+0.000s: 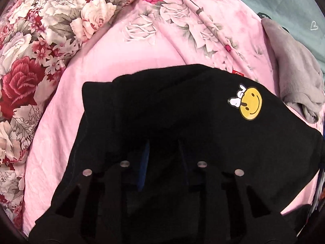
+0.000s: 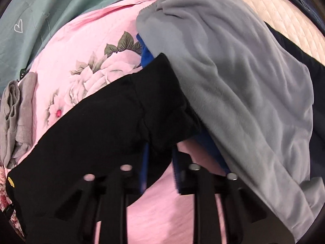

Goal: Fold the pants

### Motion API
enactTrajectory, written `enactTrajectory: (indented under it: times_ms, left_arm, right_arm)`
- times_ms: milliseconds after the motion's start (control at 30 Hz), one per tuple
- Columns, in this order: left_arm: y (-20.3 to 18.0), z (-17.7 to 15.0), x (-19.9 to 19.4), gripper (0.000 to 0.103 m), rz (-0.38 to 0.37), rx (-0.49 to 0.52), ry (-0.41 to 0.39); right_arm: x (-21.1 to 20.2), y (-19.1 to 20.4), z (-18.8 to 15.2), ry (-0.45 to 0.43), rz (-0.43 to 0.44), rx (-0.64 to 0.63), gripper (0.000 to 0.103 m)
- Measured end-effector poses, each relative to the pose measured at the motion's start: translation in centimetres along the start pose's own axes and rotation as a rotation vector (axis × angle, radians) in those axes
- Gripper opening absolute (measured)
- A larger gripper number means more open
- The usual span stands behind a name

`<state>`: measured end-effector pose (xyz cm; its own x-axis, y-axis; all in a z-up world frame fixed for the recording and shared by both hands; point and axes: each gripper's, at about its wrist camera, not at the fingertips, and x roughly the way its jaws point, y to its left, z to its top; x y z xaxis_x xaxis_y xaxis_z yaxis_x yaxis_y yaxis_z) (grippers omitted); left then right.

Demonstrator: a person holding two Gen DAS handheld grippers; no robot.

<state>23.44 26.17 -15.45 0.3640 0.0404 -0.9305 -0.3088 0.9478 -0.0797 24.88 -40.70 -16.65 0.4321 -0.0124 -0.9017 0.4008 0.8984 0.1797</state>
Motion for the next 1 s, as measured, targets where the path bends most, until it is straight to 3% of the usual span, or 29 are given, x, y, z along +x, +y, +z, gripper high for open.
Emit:
enactTrajectory:
  times_ms: [67, 233, 367, 400, 433, 467, 533, 567, 633, 833, 1000]
  left_arm:
    - [0.1, 0.0, -0.1, 0.016, -0.004, 0.001, 0.000]
    - [0.4, -0.6, -0.3, 0.015, -0.011, 0.027, -0.016]
    - [-0.5, -0.6, -0.3, 0.017, 0.041, 0.080, -0.008]
    - [-0.7, -0.6, -0.4, 0.020, 0.044, 0.095, -0.003]
    - [-0.7, -0.6, -0.7, 0.033, 0.046, 0.109, 0.013]
    - [-0.6, -0.7, -1.4, 0.045, 0.038, 0.119, 0.024]
    - [-0.2, -0.6, -3.5, 0.055, 0.032, 0.148, -0.015]
    - [-0.1, -0.3, -5.0, 0.070, 0.055, 0.186, -0.059]
    - [0.0, 0.8, -6.7, 0.089, 0.073, 0.241, -0.118]
    - [-0.3, 6.0, -5.4, 0.090, -0.007, 0.444, -0.119]
    - [0.1, 8.4, -1.3, 0.090, -0.164, 0.489, -0.020]
  right_arm:
    - [-0.8, -0.3, -0.5, -0.008, -0.012, 0.023, 0.016]
    - [-4.6, -2.8, -2.8, -0.011, -0.028, 0.073, 0.015]
    - [-1.5, -2.6, -3.4, 0.063, -0.068, 0.056, 0.022]
    - [-1.2, -2.7, -3.5, 0.046, -0.088, 0.055, 0.038]
    - [-1.3, -2.5, -3.7, 0.031, -0.136, 0.046, 0.056]
    - [-1.5, -2.3, -3.7, 0.024, -0.179, 0.024, 0.056]
    - [-2.7, -2.1, -3.9, 0.054, -0.140, -0.008, 0.056]
    - [-3.7, -2.0, -4.3, 0.048, -0.126, -0.009, 0.056]
    - [-6.5, -1.7, -5.4, 0.007, -0.096, -0.031, 0.056]
    - [-14.6, 1.5, -12.5, -0.103, 0.090, -0.152, 0.056]
    - [-15.7, 2.8, -17.4, -0.135, 0.004, -0.195, 0.056]
